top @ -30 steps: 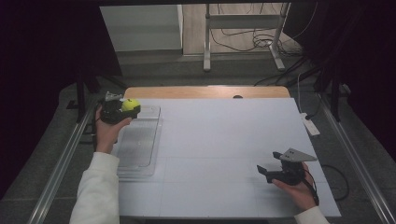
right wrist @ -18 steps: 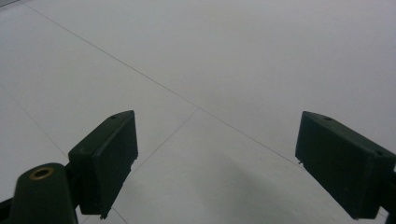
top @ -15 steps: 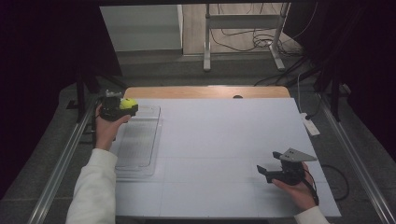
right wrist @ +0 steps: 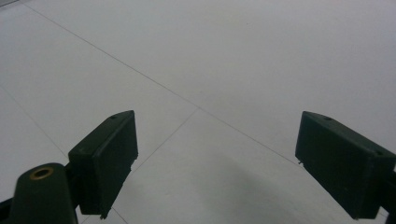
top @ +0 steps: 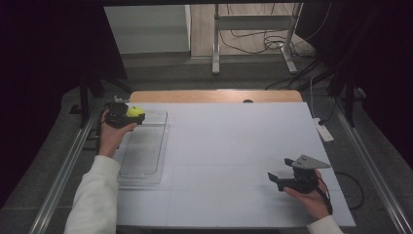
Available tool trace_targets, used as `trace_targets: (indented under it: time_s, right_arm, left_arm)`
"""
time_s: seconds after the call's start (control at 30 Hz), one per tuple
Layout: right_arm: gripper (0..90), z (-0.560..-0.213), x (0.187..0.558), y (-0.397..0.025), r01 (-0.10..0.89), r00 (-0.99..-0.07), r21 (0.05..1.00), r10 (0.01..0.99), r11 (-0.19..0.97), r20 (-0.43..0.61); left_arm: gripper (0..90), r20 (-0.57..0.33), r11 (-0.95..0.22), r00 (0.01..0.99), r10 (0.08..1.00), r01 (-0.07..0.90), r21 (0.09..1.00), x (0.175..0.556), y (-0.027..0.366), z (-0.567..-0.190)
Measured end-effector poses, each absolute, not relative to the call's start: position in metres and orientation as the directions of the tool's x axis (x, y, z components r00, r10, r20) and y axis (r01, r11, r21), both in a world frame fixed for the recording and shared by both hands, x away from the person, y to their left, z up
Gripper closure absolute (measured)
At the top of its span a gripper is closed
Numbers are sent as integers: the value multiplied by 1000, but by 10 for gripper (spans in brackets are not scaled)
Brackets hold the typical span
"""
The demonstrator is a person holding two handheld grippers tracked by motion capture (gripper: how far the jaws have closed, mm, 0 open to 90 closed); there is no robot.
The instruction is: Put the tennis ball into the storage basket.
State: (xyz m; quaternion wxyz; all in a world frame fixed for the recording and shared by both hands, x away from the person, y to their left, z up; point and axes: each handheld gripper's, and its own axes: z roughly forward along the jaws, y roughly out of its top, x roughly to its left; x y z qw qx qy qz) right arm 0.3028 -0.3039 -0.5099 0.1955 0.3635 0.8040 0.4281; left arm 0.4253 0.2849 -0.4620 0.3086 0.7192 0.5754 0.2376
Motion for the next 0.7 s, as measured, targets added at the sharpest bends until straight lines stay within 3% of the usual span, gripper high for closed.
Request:
trace_targets:
  time_s: [0.7]
  right_arm:
    - [137,-510,303,-304,416,-659,831,752,370,-5]
  left_arm:
    - [263,6,-190,251,968,716,672,424,283,-471]
